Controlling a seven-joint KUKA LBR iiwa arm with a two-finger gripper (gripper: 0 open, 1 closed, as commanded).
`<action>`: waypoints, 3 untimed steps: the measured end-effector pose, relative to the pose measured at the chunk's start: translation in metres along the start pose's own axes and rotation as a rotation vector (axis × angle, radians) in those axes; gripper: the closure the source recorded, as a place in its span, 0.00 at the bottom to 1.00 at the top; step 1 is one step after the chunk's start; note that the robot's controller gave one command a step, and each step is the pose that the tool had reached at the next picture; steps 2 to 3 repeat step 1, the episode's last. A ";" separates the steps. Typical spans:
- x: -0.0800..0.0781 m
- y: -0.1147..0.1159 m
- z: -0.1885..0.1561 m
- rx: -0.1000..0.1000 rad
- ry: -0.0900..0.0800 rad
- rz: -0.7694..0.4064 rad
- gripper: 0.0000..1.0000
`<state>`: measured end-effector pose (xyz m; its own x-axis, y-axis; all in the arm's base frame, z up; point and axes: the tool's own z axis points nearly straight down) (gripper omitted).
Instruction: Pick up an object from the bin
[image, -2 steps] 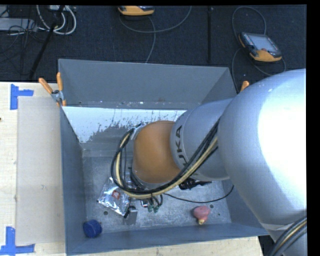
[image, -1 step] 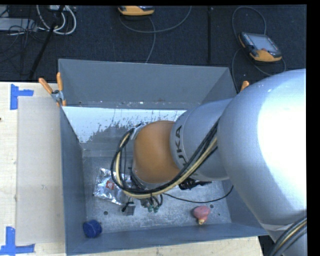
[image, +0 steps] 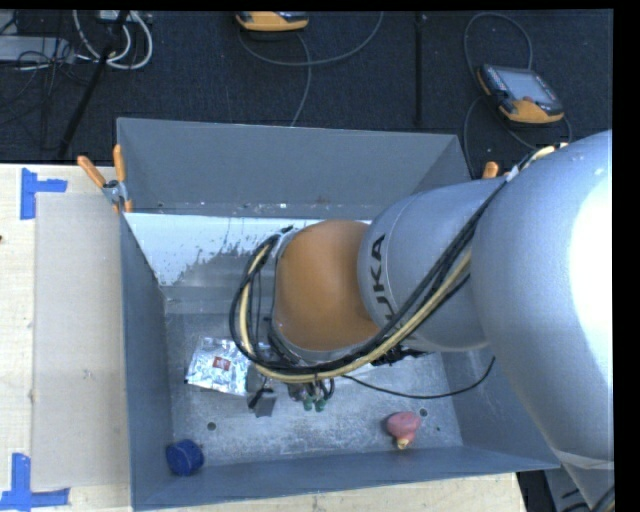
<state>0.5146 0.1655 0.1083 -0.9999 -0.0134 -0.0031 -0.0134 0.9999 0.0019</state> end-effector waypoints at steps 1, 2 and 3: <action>-0.001 0.000 -0.057 0.000 -0.002 0.004 1.00; -0.001 0.000 -0.057 0.000 -0.002 0.004 1.00; -0.001 0.000 -0.057 0.000 -0.002 0.004 1.00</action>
Offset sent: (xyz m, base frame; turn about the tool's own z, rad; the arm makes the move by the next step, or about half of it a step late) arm -0.0002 0.0000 0.0537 0.0000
